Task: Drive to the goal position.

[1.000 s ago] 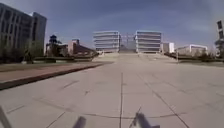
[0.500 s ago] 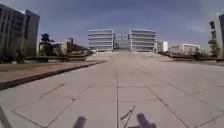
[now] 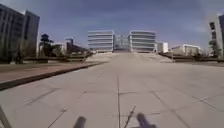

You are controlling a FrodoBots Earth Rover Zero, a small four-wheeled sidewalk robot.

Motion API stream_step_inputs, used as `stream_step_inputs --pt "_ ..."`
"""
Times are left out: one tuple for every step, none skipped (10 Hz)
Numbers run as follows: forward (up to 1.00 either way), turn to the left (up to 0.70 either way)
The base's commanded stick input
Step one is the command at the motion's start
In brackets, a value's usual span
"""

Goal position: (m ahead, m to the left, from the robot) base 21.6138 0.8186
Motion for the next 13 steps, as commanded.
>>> stream_step_inputs --pt "0.70 0.00" --pt "0.70 0.00" --pt "0.70 0.00" --pt "0.70 0.00" --pt "0.70 0.00" --pt "0.70 0.00" --pt "0.70 0.00" --pt "0.70 0.00" --pt "0.70 0.00" --pt "0.70 0.00" --pt "0.70 0.00" --pt "0.70 0.00" --pt "0.70 0.00"
